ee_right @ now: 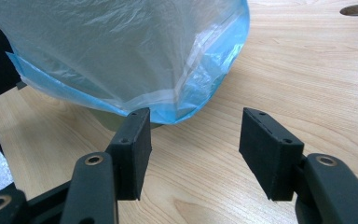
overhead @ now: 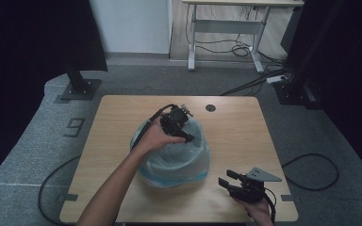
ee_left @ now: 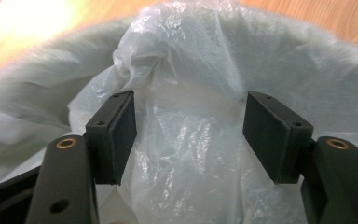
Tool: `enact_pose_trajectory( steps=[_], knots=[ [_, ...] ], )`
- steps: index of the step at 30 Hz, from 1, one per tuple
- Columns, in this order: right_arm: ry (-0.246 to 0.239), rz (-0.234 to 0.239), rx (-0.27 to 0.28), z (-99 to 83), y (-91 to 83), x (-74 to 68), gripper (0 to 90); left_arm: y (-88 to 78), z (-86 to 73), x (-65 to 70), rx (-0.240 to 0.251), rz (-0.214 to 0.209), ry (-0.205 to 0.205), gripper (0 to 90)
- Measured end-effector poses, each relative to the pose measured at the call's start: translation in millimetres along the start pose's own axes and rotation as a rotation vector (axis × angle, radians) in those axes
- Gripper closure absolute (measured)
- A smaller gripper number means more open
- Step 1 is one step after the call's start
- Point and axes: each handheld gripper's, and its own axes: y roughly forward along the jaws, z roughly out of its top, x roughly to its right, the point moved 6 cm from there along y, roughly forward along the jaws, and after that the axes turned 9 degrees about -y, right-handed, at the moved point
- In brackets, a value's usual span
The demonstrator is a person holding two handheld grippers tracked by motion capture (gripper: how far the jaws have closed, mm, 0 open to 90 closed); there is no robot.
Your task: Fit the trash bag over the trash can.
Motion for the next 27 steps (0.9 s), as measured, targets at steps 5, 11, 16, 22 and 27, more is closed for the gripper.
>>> enact_pose_trajectory(
  steps=[5,11,16,22,27],
  knots=[
    [0.003,0.005,0.001,0.6,-1.6,1.1,42.5,-29.5,1.2,1.6,0.087,-0.017,-0.008,35.2],
    [0.005,0.012,-0.001,0.9,-1.1,-0.2,42.5,-46.2,-9.8,6.4,0.098,-0.028,0.006,35.1],
    [-0.005,0.024,-0.012,0.0,0.9,-3.1,41.9,-45.1,-23.3,8.0,0.079,-0.033,0.015,35.1],
    [-0.006,0.029,-0.02,-1.1,4.1,-4.8,41.7,-35.3,-32.8,8.8,0.027,-0.036,0.027,34.6],
    [-0.007,0.033,-0.027,-1.9,5.0,-5.4,41.6,-22.1,-34.8,7.5,-0.061,-0.018,0.029,33.9]
  ],
)
